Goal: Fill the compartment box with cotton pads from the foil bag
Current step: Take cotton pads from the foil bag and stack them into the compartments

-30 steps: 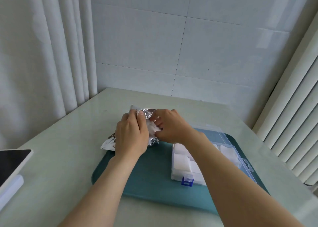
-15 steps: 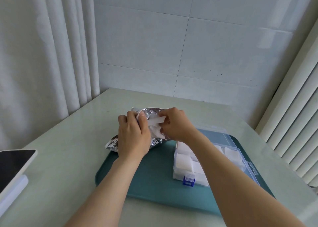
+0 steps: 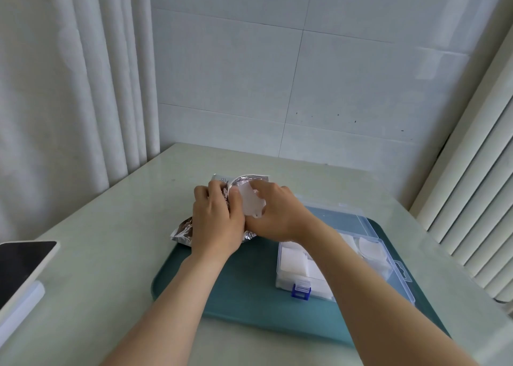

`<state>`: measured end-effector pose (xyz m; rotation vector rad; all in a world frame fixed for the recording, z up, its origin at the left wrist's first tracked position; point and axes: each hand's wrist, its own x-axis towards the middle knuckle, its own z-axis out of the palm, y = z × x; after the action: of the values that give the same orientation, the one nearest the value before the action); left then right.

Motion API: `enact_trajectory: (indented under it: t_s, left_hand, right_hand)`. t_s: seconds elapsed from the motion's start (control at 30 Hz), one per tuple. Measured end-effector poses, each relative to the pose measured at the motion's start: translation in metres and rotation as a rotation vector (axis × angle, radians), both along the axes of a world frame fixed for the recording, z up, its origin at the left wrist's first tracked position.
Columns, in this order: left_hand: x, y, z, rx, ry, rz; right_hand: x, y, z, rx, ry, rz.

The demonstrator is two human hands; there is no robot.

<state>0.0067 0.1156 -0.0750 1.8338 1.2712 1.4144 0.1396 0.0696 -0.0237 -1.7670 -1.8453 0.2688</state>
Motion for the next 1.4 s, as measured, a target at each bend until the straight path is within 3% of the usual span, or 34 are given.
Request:
enact_trajectory:
  t_s: [0.3,0.47,0.7,1.07,1.4]
  left_hand:
    - [-0.002,0.002,-0.001,-0.02,0.001,-0.007]
    - [-0.002,0.002,-0.001,-0.009,-0.008,0.006]
    - [0.0,0.001,-0.002,0.106,-0.02,0.02]
    - [-0.001,0.0,-0.002,0.132,-0.004,0.006]
    - [-0.003,-0.001,-0.003,0.117,0.102,0.017]
  right_hand:
    - [-0.009,-0.005,0.0,0.167,-0.09,0.11]
    - [-0.003,0.001,0.0,0.078,-0.154,-0.003]
    - [0.011,0.003,-0.001,0.117,0.006,-0.167]
    - [0.007,0.021,-0.009,0.008,-0.224,-0.115]
    - [0.01,-0.004,0.015,0.259,0.12,-0.234]
